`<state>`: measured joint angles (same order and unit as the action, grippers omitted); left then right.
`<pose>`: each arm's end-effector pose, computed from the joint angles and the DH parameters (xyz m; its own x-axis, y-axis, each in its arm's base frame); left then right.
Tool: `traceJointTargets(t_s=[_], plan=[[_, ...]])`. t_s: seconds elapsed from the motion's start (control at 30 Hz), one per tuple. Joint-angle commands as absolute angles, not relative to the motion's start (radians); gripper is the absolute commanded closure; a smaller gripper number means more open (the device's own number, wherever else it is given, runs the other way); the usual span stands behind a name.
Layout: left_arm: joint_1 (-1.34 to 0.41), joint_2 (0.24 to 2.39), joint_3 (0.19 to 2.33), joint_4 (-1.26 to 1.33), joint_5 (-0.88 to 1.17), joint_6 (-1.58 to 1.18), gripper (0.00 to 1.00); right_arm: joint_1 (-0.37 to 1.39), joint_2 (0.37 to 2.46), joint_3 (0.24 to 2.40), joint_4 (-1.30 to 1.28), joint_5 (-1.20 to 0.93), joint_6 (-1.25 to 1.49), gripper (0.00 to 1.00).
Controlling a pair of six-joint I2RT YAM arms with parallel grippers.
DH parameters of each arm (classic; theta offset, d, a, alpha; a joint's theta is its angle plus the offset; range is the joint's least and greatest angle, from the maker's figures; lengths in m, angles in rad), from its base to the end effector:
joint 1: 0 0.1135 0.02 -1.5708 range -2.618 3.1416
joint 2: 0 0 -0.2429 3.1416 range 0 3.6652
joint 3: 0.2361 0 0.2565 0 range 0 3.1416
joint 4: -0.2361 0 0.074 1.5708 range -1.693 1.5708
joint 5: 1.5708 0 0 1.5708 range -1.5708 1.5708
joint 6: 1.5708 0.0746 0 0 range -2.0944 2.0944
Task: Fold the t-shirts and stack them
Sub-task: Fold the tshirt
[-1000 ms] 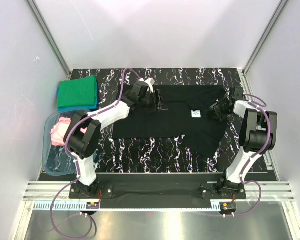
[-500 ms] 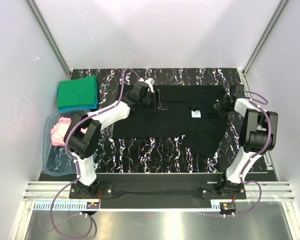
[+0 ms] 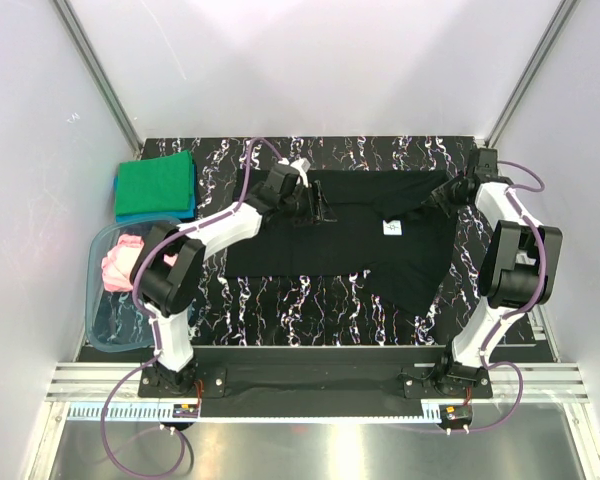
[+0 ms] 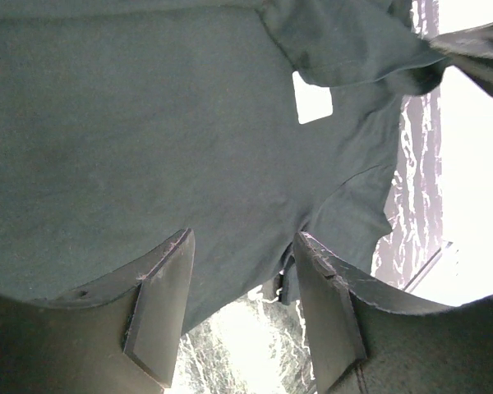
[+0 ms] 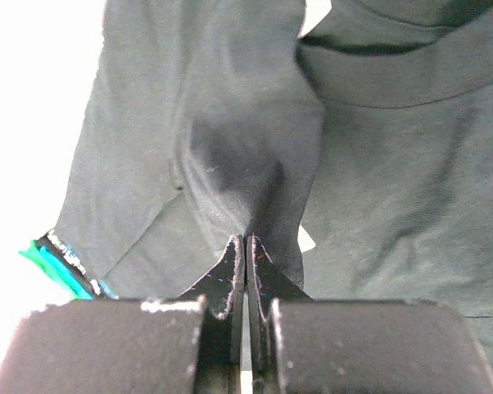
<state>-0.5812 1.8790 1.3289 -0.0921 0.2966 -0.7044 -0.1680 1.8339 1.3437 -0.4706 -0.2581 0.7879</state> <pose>0.3675 -0.2675 0.1787 -0.8482 -0.1838 -0.4968 0.2250 0.7241 -0.6520 0.4125 -0.0506 0.1638 -0.5576 0.7898 -0.2558 0.5852 0.5925 0.5537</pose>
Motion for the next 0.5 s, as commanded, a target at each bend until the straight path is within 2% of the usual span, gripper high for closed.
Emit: traceJointTargets(t_s=[0.0,0.3,0.47], plan=[[-0.595,1.904,1.362,-0.057,0.273,-0.684,0.43,-0.161,1.831,1.411,-0.491,-0.314,0.779,1.00],[-0.618,1.937,1.385,-0.051,0.271,-0.701,0.43,-0.161,1.914,1.558,-0.531,-0.373,0.782,1.00],[-0.652,1.970,1.417,-0.017,0.276,-0.727,0.43,-0.161,1.908,1.537,-0.514,-0.396,0.791,1.00]])
